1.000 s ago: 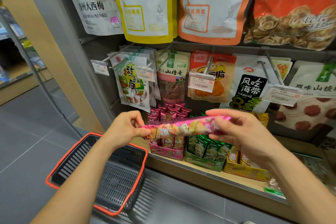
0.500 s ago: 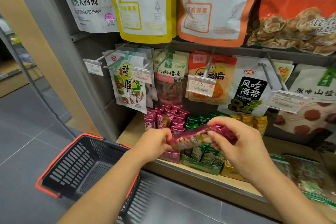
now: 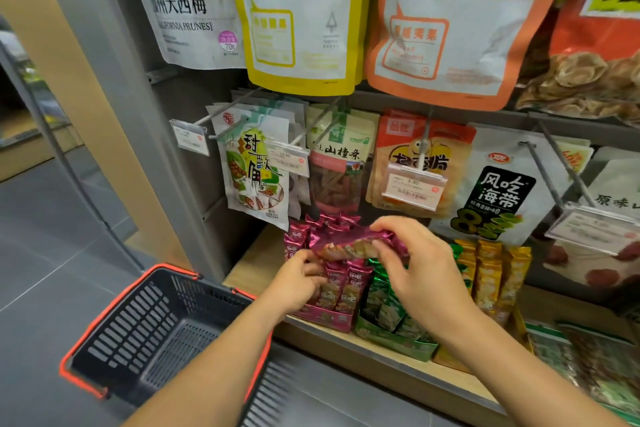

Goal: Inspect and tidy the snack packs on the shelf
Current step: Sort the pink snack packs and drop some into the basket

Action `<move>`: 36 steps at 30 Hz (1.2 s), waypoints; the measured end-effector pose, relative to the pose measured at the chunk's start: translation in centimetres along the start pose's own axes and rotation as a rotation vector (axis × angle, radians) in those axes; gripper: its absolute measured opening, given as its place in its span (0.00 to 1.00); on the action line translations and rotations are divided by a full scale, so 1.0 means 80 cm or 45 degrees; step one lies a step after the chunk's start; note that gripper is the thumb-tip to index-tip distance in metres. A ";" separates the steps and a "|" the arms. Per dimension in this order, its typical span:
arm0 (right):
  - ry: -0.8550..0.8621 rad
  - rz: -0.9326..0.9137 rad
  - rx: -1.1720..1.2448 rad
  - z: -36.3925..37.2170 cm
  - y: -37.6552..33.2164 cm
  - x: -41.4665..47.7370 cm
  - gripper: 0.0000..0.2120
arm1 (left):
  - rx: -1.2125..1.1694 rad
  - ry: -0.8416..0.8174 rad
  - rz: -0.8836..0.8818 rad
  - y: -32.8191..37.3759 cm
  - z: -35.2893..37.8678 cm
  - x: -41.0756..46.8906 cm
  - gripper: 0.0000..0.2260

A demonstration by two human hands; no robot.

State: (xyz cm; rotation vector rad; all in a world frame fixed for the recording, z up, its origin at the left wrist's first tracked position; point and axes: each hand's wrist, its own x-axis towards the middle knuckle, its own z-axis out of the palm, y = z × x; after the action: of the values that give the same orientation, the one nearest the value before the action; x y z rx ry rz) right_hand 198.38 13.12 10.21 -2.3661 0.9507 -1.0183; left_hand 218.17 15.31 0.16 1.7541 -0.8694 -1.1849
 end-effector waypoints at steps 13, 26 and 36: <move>-0.483 -0.106 -0.287 0.007 0.023 0.025 0.15 | 1.894 0.065 0.875 0.047 -0.044 0.063 0.32; -0.364 0.107 -0.239 0.038 0.041 0.047 0.16 | 2.053 -0.227 0.840 0.045 -0.039 0.116 0.20; -0.367 0.109 -0.395 0.070 0.040 0.078 0.18 | 2.115 -0.008 0.869 0.071 -0.038 0.103 0.15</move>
State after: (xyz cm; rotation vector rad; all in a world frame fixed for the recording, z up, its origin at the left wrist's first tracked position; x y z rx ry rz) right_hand 204.36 6.95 7.65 -2.6010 1.1516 -0.5053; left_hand 223.16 6.49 2.89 2.1281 -2.5836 0.2617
